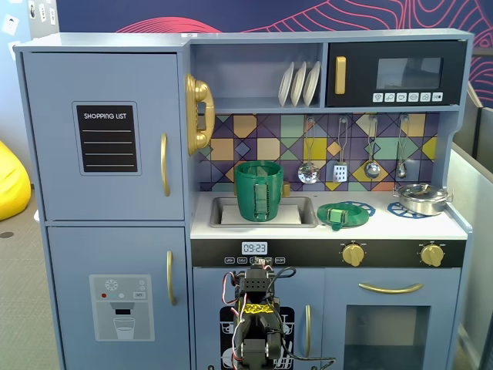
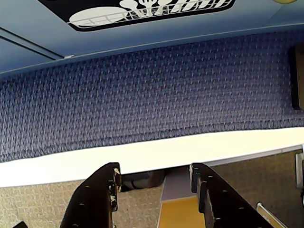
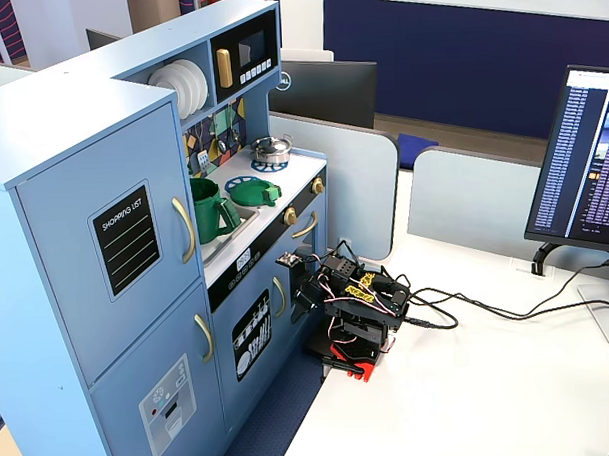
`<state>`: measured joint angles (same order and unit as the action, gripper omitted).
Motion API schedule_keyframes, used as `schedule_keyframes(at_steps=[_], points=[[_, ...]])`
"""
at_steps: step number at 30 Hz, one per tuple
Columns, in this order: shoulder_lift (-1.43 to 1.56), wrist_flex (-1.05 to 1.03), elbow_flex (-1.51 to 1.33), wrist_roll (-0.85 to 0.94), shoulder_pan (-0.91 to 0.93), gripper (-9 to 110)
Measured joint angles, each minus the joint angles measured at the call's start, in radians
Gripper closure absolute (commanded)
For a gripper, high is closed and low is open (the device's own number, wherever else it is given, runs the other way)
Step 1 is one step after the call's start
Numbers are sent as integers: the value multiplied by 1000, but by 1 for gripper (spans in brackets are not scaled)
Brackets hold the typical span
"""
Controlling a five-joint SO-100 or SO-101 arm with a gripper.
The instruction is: Take off the lid from the green recipient and place it on the counter
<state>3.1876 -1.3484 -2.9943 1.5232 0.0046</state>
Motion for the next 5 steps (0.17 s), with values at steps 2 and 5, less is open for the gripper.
schedule_keyframes(at_steps=[2,5], points=[[0,0,0,0,0,93],[0,0,0,0,0,93]])
